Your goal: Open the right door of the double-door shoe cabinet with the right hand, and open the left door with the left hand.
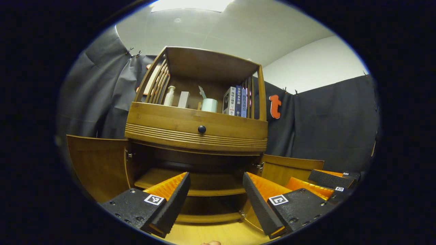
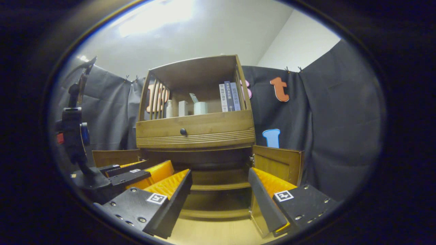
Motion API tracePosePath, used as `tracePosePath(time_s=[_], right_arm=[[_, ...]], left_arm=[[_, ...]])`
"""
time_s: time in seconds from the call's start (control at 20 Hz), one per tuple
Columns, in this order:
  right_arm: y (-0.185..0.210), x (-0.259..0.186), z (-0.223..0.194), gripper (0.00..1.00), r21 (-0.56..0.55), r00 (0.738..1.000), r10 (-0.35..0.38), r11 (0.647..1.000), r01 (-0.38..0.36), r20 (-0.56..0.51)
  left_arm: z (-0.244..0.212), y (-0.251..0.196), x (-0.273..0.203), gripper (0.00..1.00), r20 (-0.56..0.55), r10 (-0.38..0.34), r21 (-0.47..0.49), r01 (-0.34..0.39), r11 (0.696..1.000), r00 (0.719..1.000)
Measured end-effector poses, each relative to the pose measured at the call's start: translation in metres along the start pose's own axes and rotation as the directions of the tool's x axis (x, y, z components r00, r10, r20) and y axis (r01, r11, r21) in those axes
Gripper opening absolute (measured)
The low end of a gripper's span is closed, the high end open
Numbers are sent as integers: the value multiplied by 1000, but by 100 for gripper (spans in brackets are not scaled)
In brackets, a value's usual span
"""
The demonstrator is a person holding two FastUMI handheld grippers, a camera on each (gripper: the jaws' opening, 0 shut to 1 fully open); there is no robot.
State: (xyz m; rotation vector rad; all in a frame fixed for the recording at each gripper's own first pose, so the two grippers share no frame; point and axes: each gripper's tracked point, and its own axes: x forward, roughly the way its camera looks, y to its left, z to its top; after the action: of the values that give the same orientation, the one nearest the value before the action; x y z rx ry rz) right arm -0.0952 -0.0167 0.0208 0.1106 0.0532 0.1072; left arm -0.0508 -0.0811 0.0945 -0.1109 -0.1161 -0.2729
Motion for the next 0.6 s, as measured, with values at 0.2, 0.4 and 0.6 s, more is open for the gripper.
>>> tracePosePath(time_s=[0.2,0.4,0.6], right_arm=[[6,5,-4,98,-12,1000,6,1000,-6,-8],[14,9,-9,97,-9,1000,3,1000,-3,-14],[21,8,-12,99,-13,1000,-19,1000,19,-13]], left_arm=[[4,6,3,95,21,3,21,-3,1000,1000],[4,16,5,92,24,3,21,-4,1000,1000],[2,28,2,95,13,-4,15,4,1000,1000]])
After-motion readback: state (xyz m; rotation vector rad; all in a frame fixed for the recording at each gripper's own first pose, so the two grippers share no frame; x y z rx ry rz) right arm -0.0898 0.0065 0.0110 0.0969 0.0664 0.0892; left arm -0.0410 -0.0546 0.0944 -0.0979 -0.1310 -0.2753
